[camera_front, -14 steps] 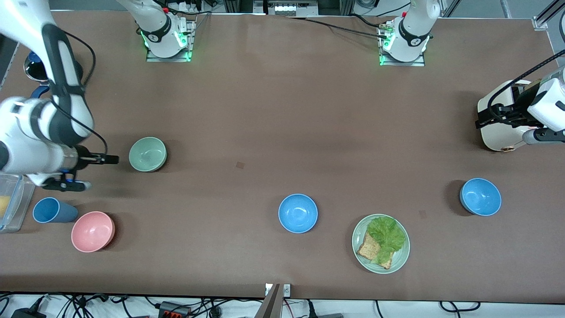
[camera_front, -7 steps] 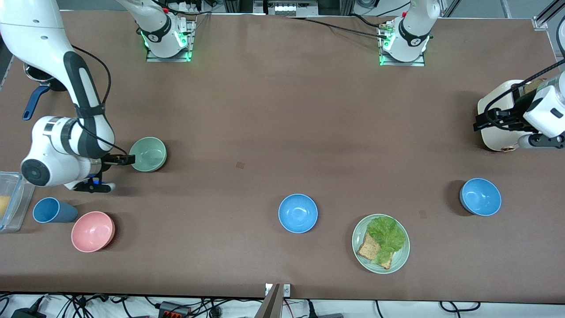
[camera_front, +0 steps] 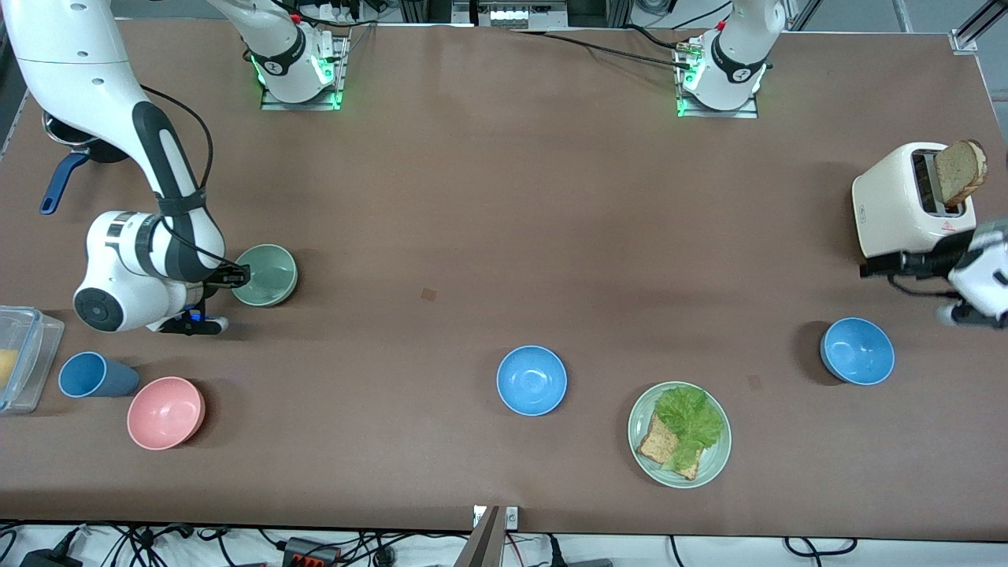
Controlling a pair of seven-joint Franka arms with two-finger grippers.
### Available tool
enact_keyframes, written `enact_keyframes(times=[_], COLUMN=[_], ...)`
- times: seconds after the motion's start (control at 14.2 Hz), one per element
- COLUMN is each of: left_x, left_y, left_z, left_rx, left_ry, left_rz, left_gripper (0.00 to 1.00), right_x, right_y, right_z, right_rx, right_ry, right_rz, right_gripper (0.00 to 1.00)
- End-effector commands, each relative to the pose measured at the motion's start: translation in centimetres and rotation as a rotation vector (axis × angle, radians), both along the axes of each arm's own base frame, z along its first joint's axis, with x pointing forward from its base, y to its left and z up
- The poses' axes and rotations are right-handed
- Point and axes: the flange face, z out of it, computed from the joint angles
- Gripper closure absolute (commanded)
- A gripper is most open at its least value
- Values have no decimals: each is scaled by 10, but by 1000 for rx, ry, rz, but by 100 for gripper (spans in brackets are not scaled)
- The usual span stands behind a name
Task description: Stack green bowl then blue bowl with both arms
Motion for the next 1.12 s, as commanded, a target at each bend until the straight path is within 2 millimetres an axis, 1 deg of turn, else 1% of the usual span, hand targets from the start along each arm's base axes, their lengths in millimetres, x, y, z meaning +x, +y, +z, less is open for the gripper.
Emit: enact_keyframes(times=[0.0,0.07,0.14,0.28,0.35,0.42,0.49,0.63,0.7,0.77,0.84,0.91,0.98,1.05], left_x=[35,38,40,44,46,48,48,50,51,51,53,53,53,52], left_y=[57,76,87,101,105,106,111,118,122,128,130,130,129,130], left_z=[-52,-73,-87,-114,-128,-138,-150,-175,-185,-194,-195,-195,-197,-200], left_rx=[-36,-43,-46,-41,-41,-39,-38,-30,-31,-22,-14,-13,-13,-16], left_ry=[-46,-71,-89,-122,-131,-143,-150,-173,-184,-203,-222,-225,-224,-220], left_rz=[-86,-135,-163,-211,-226,-243,-251,-265,-271,-277,-293,-299,-302,-302], left_gripper=[0,0,0,0,0,0,0,2,3,6,7,7,8,11], right_x=[1,3,5,14,16,18,16,4,-4,-12,-25,-32,-36,-45], right_y=[16,25,36,80,109,140,165,220,255,295,339,371,396,422], right_z=[9,11,14,36,45,56,60,63,67,73,73,69,64,60], right_rx=[10,16,40,121,154,182,207,272,273,250,212,176,154,144], right_ry=[-2,-7,-15,-39,-41,-46,-48,-33,-32,-43,-40,-38,-39,-54], right_rz=[10,23,33,44,78,123,149,128,122,134,119,77,46,35], right_gripper=[100,100,100,100,100,100,100,100,100,100,100,100,100,100])
